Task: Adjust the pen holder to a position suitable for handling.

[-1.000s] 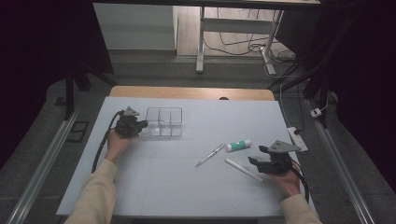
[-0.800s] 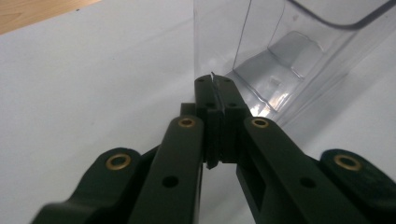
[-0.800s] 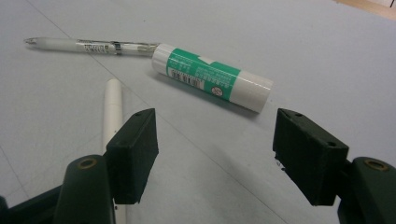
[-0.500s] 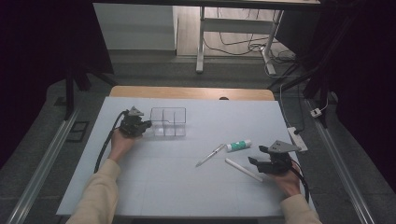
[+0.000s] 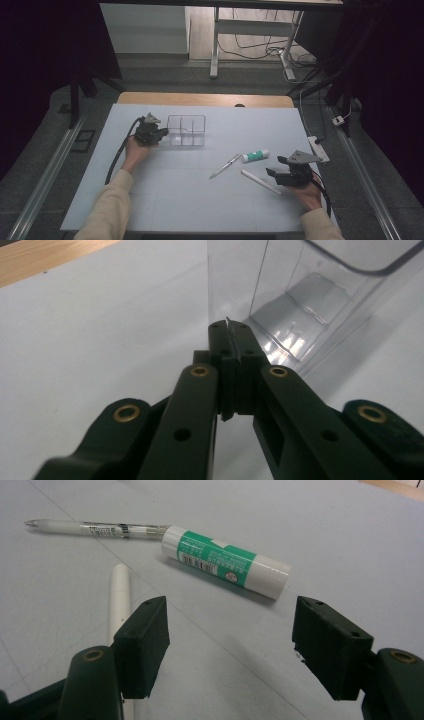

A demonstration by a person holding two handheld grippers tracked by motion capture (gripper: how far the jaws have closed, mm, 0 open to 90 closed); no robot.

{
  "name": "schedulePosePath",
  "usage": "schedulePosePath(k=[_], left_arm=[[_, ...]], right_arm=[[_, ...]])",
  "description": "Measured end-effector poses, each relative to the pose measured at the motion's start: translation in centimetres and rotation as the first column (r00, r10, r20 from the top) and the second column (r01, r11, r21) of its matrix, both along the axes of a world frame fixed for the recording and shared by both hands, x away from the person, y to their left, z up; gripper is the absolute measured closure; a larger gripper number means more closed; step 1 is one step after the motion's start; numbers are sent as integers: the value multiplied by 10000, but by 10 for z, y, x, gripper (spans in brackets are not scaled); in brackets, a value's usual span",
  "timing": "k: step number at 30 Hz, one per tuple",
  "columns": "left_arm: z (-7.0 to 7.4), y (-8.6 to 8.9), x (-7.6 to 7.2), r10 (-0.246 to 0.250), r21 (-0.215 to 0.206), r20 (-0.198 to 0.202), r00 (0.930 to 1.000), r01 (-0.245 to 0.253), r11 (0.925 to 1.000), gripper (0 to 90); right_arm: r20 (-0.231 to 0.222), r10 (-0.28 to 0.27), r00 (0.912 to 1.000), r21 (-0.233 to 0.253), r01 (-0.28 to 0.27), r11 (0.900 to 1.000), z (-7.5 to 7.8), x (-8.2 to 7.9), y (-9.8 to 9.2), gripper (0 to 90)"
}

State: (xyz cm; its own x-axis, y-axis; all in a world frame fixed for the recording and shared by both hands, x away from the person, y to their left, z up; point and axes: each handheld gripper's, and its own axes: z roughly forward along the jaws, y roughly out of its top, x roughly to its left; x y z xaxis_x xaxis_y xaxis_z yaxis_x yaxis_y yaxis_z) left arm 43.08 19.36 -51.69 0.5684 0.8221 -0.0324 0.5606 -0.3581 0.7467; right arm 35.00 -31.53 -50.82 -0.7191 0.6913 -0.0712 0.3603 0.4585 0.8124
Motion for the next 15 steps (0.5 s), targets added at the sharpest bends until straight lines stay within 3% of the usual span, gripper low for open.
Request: schedulePosePath(k=[15], left_arm=[[-1,-20,5,-334,120,-42,9994,335,9994,891]], right_arm=[[-8,-5,10000,-22,5,10000,0,0,0,304]])
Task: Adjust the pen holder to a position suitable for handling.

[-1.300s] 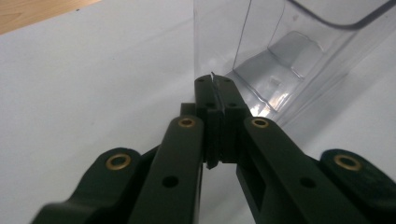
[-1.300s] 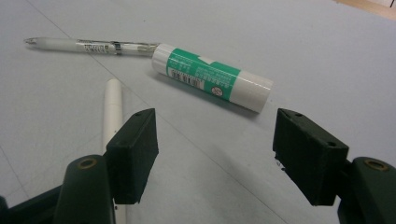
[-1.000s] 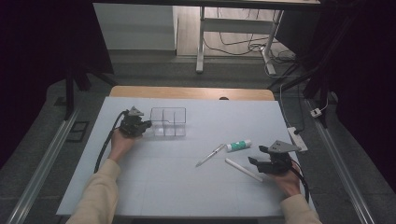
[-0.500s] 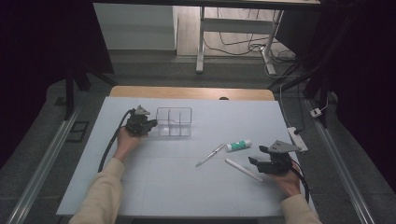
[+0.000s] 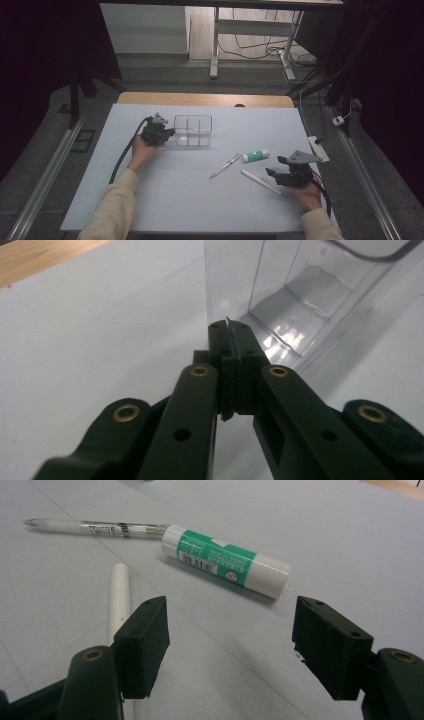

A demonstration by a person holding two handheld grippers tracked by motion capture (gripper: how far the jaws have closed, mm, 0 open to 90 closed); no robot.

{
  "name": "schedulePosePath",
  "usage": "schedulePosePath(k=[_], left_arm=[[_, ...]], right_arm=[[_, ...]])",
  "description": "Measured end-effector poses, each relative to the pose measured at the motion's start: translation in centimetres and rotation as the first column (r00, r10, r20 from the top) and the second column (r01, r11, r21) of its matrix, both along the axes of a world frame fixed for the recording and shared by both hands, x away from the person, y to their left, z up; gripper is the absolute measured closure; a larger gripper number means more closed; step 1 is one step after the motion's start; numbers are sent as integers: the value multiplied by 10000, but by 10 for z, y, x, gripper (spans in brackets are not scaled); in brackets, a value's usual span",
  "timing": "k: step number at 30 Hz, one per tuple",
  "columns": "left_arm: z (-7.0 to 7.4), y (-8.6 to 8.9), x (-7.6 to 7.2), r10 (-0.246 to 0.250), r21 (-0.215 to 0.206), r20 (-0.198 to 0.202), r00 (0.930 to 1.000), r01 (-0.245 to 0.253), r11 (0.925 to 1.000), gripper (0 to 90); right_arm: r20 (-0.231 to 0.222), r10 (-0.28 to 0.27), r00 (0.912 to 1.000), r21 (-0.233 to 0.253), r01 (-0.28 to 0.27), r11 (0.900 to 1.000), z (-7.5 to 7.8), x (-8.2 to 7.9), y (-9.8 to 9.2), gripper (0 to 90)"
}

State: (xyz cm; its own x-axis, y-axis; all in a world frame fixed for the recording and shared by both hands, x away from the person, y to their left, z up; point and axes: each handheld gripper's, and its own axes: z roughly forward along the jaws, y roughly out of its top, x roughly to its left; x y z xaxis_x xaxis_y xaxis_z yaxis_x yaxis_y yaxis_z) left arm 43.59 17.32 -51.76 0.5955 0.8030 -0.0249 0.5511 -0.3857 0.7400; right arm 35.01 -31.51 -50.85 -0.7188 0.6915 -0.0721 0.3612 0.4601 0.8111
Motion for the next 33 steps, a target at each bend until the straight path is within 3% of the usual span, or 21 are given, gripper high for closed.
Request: schedulePosePath(k=[33], left_arm=[[-2,-41,11,-657,9,31,9978,657,9978,888]], right_arm=[[8,9,10000,-54,-9,10000,0,0,0,303]])
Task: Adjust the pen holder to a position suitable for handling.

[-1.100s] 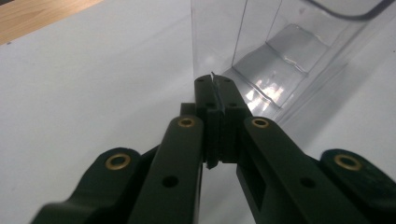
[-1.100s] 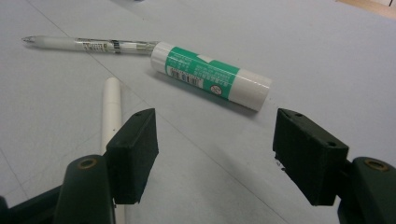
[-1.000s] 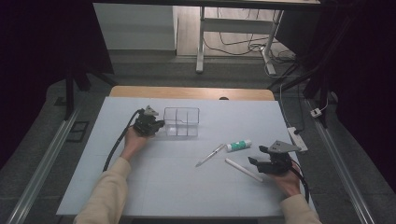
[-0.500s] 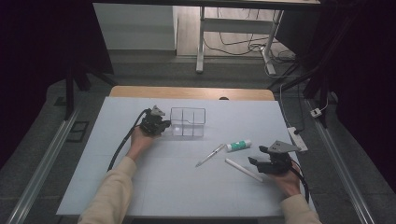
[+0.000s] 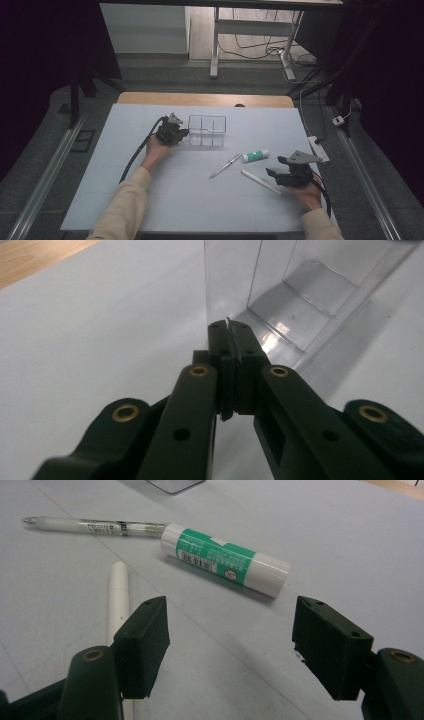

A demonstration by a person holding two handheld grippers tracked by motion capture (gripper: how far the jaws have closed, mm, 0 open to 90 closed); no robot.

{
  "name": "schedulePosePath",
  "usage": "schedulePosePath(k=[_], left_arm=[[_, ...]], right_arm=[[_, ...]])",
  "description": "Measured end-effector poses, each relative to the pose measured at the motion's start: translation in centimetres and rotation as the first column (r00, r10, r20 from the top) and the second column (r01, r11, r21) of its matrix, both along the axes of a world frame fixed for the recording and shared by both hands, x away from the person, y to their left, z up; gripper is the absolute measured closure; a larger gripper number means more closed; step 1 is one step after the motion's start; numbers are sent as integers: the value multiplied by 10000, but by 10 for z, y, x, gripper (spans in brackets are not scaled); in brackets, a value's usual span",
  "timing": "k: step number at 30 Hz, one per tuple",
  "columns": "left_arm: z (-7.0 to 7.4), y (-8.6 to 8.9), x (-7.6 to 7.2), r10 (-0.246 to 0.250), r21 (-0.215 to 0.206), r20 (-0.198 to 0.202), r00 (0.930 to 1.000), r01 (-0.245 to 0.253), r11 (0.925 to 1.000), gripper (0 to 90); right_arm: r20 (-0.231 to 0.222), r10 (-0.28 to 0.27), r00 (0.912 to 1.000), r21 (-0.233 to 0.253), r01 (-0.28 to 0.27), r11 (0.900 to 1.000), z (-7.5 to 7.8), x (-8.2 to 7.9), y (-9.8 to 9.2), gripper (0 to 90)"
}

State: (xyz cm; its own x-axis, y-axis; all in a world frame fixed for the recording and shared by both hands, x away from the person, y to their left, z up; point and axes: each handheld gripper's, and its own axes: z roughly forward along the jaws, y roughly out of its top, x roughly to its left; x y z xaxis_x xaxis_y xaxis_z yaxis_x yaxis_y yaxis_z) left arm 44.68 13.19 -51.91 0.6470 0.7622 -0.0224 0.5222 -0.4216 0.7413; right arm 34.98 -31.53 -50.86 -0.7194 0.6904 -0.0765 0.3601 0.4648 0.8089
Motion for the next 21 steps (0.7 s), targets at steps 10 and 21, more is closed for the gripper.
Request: schedulePosePath(k=[10,21], left_arm=[[-3,-8,1,-141,119,-63,9999,141,9998,888],[3,0,-6,-36,-4,207,9998,36,10000,891]], right_arm=[[5,-9,10000,-18,9,10000,0,0,0,303],[37,-26,10000,36,26,10000,1,-1,-1,304]])
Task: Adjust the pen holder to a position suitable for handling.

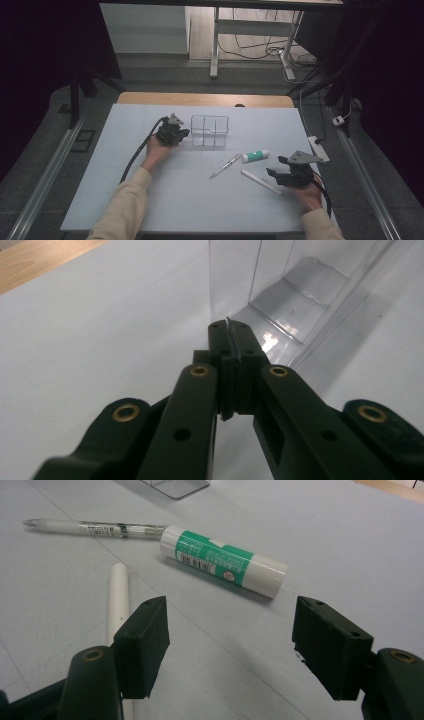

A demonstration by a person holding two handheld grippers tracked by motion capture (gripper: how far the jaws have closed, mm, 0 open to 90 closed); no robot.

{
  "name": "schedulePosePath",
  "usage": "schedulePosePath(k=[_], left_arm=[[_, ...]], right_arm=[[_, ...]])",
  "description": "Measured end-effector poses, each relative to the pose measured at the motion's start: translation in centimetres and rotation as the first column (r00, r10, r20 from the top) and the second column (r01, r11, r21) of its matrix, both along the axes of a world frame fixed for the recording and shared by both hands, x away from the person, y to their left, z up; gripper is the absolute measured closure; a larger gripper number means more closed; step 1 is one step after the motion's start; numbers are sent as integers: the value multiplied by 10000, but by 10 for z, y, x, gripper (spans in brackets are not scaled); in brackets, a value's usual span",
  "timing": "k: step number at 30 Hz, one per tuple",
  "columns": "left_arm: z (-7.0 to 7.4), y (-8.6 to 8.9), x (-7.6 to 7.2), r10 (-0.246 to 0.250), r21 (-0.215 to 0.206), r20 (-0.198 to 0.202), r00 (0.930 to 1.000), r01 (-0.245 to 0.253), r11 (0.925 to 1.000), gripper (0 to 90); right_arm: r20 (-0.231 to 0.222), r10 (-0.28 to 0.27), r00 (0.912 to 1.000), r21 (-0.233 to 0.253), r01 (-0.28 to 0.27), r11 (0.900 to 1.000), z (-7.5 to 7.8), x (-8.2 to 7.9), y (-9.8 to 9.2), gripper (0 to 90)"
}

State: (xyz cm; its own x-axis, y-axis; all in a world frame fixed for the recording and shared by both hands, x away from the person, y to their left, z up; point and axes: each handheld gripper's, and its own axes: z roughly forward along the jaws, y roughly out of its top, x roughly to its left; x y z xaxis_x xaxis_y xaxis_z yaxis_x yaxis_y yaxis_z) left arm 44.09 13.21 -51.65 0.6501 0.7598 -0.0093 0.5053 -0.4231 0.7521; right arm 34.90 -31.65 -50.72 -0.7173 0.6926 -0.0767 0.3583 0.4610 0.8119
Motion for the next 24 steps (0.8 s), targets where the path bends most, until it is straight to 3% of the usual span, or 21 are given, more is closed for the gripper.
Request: schedulePosePath(k=[5,14,20,24], left_arm=[[5,6,-8,-7,-182,112,9999,9,9998,889],[13,22,-36,-5,-522,296,9996,20,9986,626],[19,31,-59,16,-459,351,9994,0,9989,522],[21,40,-76,164,-691,371,9992,-138,9975,466]], right_arm=[[19,1,10000,7,-1,10000,0,0,0,303],[98,33,9999,87,-34,10000,2,-2,0,303],[107,79,9999,153,-80,9999,2,-2,0,304],[103,80,9999,164,-82,9998,2,-2,-1,303]])
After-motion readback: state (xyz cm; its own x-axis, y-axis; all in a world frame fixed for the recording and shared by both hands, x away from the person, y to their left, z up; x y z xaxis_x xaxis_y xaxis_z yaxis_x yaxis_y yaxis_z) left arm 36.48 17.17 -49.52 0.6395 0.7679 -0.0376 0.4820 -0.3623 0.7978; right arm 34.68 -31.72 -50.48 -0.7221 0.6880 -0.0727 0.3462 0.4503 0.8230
